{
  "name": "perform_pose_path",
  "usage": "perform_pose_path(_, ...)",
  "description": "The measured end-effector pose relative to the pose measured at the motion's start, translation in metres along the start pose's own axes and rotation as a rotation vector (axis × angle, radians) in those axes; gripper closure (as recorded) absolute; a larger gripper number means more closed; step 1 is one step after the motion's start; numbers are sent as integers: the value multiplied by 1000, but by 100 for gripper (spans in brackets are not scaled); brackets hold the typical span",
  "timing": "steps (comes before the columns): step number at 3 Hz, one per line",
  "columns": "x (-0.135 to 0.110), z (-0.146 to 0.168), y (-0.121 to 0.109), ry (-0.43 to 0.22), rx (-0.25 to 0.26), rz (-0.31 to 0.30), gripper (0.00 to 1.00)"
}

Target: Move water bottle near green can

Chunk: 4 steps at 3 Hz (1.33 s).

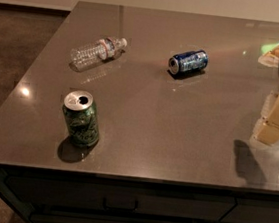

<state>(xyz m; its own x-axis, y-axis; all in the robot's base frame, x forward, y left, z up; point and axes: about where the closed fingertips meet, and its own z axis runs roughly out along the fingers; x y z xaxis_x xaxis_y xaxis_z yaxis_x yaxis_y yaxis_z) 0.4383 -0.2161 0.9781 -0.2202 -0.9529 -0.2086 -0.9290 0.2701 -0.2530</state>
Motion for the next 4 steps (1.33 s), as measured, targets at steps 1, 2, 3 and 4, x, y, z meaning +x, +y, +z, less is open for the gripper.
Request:
perform_pose_path(1,0,0,0,0,0,0,0)
perform_pose_path(2,-16,8,-13,-24,-8,-32,0)
perform_pose_path(3,-44,26,-41,-64,-22,-70,0)
perform_pose_path(4,-82,55,-90,-112,-27,-130,0)
